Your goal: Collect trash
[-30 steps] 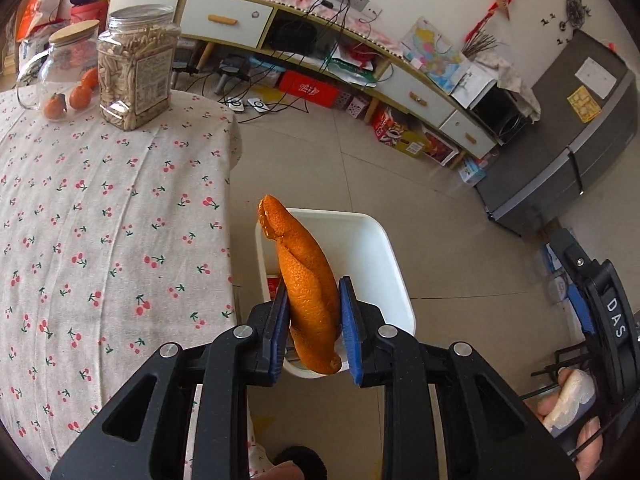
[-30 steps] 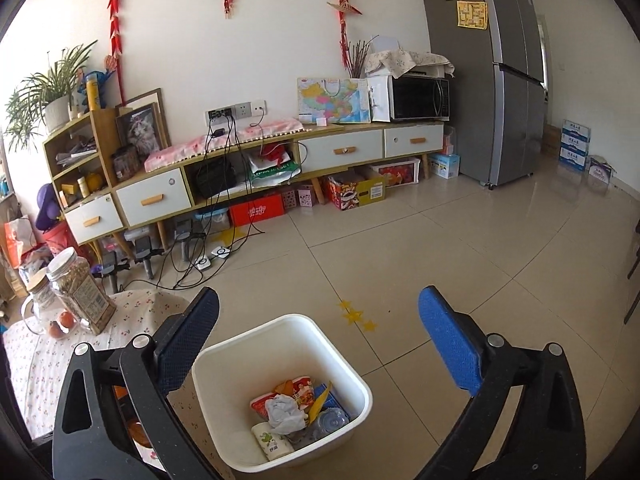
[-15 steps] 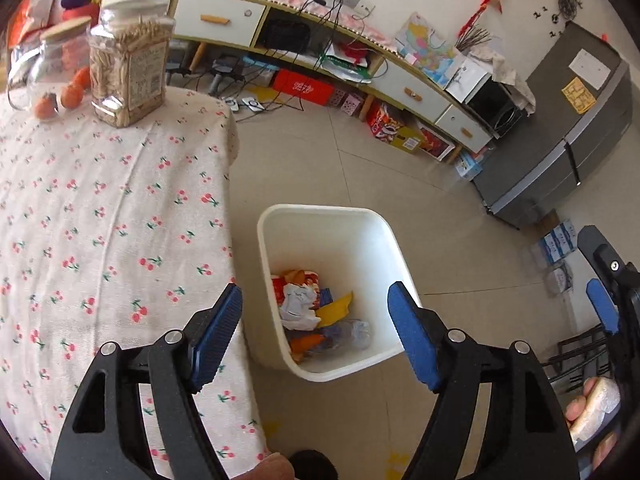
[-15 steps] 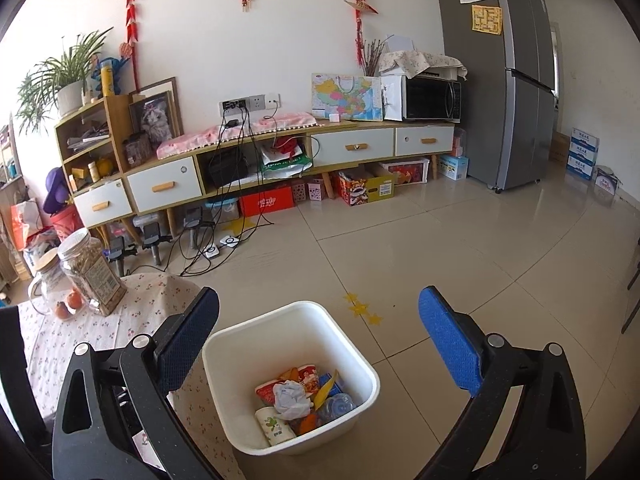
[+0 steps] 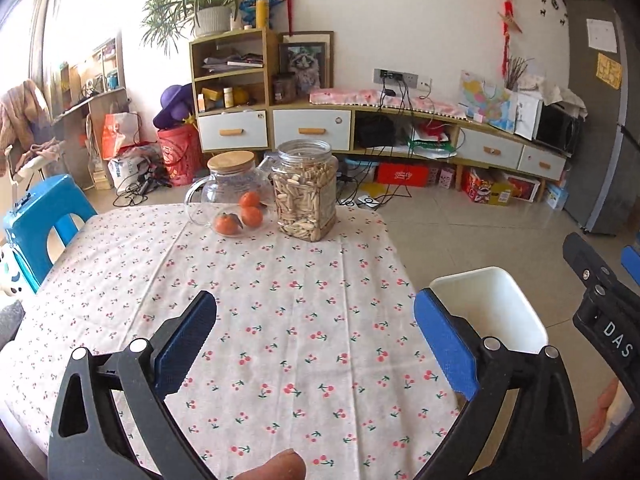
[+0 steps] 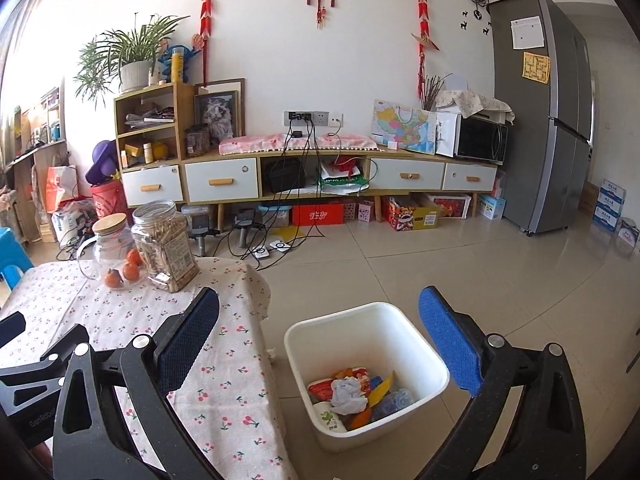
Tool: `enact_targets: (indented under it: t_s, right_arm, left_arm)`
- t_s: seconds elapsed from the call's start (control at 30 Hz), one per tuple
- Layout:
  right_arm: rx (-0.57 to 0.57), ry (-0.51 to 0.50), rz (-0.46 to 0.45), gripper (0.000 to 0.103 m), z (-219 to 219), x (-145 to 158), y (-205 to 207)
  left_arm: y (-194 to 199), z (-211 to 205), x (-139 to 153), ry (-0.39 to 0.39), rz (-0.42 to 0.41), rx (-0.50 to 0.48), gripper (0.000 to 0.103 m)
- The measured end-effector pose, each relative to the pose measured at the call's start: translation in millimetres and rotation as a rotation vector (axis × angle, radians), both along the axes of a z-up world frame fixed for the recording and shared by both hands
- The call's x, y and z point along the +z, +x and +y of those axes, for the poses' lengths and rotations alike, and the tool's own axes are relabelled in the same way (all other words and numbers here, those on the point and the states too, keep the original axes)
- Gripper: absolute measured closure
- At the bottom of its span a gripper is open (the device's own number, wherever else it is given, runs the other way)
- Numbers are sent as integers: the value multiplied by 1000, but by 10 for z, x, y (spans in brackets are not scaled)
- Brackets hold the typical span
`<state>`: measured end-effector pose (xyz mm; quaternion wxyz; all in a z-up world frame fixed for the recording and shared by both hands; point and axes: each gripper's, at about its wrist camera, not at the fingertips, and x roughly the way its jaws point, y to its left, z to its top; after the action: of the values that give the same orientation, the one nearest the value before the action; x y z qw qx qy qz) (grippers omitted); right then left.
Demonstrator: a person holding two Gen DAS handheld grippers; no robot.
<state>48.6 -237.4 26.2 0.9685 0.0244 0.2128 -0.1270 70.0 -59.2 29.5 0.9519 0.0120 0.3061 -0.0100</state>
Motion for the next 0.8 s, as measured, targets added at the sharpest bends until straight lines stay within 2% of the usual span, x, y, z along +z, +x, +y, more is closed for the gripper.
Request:
enact_targets:
  t_s: [0.07, 0.13, 0.23, 0.3, 0.4, 0.8]
  right_arm:
    - [32, 7, 24, 7, 139, -52, 41]
    - [58, -7, 39, 7, 295, -115, 63]
    - [90, -37, 37, 7, 512, -183, 79]
    - [110, -54, 38, 7, 623, -212, 104]
    - [125, -61, 42, 7, 717, -226, 172]
    - [170, -50, 108, 7, 926, -376, 342]
  left_arm:
    - [-20, 176, -16, 2, 1, 31, 7]
    - [-25, 372, -69, -30, 16, 57, 7]
    - [7, 602, -203, -84, 58, 94, 7]
    - [52, 721, -285, -91, 92, 121, 7]
    - [46, 884, -338, -111, 101, 164, 7]
    - [53, 1062, -373, -118, 114, 215, 7]
